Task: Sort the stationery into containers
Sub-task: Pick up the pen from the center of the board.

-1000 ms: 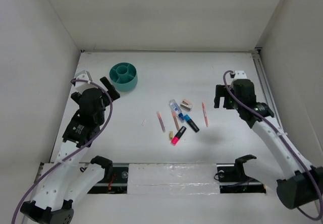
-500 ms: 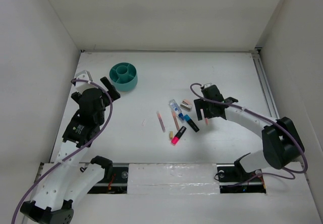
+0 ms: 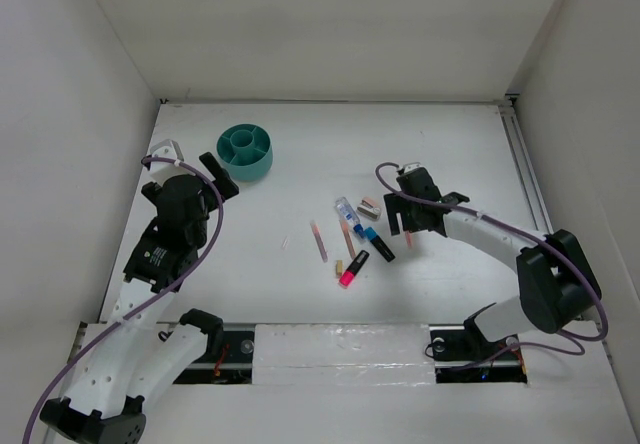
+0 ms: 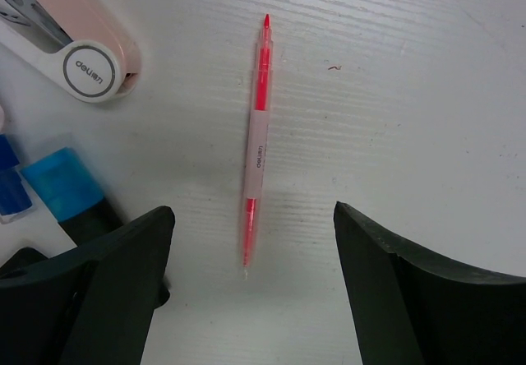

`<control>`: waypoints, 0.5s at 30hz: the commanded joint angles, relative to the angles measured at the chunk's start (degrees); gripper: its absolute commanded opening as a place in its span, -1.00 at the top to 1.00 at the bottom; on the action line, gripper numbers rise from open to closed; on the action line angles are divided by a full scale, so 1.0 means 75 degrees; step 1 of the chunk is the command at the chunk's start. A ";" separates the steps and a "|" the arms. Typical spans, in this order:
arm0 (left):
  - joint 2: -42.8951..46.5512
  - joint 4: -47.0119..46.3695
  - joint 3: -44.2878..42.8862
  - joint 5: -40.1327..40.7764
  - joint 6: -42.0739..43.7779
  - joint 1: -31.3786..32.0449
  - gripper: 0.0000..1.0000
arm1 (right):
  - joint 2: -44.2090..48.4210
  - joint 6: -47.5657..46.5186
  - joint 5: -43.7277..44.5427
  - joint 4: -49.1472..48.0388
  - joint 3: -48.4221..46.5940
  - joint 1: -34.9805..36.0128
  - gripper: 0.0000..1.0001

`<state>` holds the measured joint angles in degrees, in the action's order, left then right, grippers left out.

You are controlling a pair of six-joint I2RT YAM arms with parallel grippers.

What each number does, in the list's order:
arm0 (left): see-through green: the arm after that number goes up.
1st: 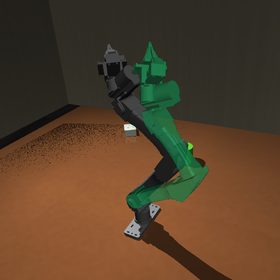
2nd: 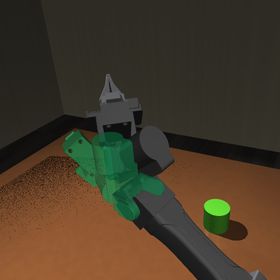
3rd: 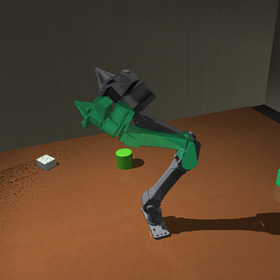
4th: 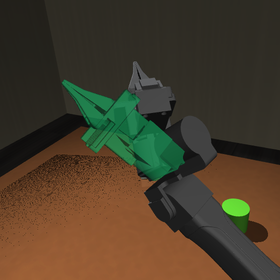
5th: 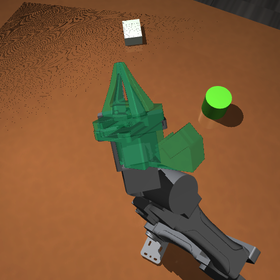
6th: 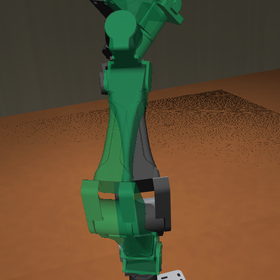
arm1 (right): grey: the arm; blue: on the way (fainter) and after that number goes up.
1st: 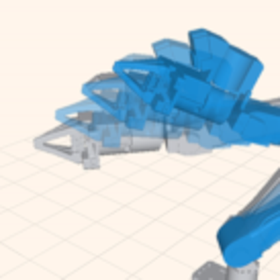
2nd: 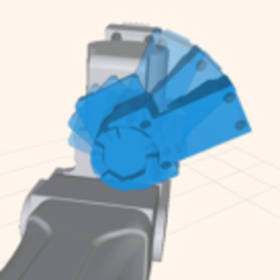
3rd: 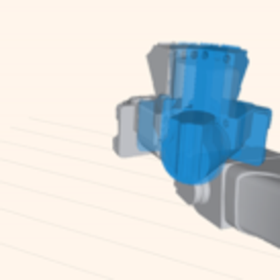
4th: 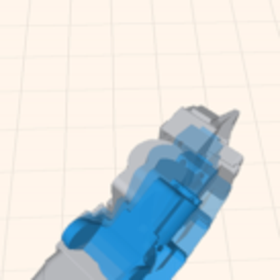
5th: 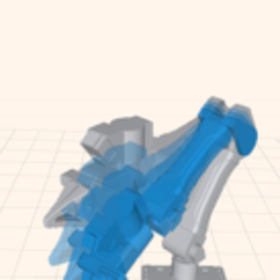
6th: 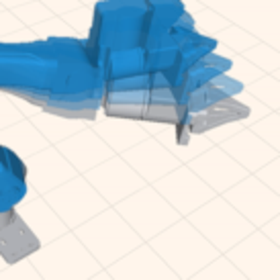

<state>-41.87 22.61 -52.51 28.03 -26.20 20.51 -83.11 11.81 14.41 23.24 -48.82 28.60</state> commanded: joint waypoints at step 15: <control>0.0110 -0.0132 -0.0135 -0.0023 0.0012 -0.0005 -1.00 | 0.0055 0.0065 -0.0141 -0.0509 0.0005 -0.0087 -0.41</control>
<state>-41.82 22.61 -52.51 27.94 -26.20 20.51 -81.84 12.01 14.28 22.26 -48.80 28.47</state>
